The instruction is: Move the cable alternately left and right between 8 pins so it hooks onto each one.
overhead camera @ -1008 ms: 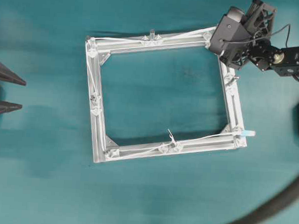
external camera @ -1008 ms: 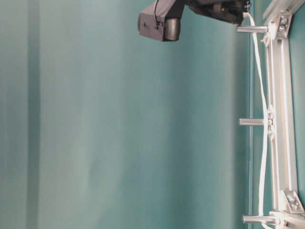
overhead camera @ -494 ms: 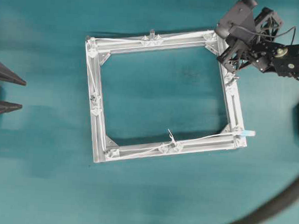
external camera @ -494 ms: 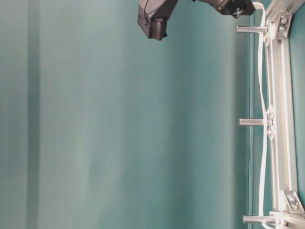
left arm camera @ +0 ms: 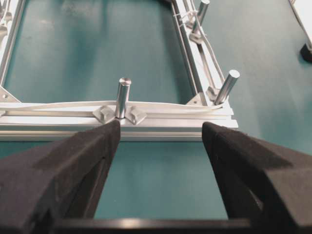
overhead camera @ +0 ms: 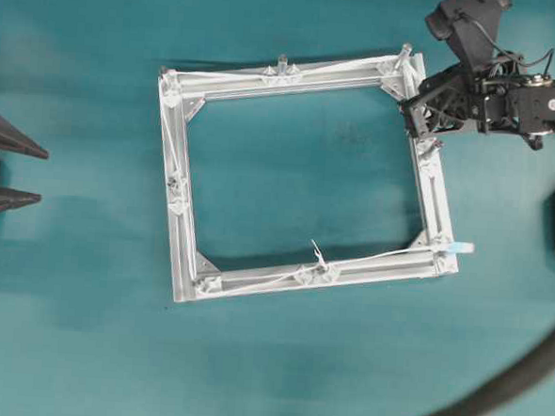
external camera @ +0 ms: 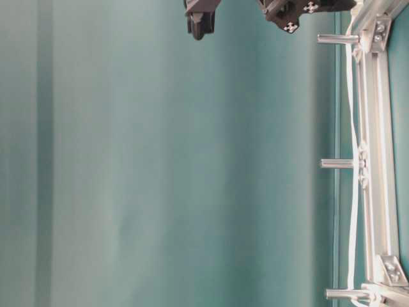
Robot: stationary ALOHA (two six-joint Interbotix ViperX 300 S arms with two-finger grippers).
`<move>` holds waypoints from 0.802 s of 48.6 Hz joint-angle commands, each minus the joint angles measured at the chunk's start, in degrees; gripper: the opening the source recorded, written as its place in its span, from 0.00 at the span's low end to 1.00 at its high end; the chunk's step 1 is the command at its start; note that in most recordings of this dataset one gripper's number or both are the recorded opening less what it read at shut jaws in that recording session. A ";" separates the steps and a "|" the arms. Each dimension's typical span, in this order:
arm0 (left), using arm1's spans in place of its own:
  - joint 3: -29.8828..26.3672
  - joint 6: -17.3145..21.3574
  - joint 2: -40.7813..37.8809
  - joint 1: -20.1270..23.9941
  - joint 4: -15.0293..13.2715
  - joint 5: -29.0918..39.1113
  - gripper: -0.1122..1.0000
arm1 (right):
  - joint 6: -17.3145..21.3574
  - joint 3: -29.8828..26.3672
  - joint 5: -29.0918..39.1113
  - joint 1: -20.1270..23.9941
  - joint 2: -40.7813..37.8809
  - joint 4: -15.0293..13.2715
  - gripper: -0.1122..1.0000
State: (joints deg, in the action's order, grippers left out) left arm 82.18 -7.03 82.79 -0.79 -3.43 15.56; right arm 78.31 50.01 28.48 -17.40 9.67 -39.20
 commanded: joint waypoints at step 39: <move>-1.49 -0.35 -0.97 0.09 0.18 -0.35 0.80 | -2.99 0.44 -1.23 0.26 1.05 2.72 0.09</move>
State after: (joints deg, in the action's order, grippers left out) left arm 82.18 -7.03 82.79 -0.79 -3.43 15.47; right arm 75.59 51.33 26.72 -17.23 9.93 -36.65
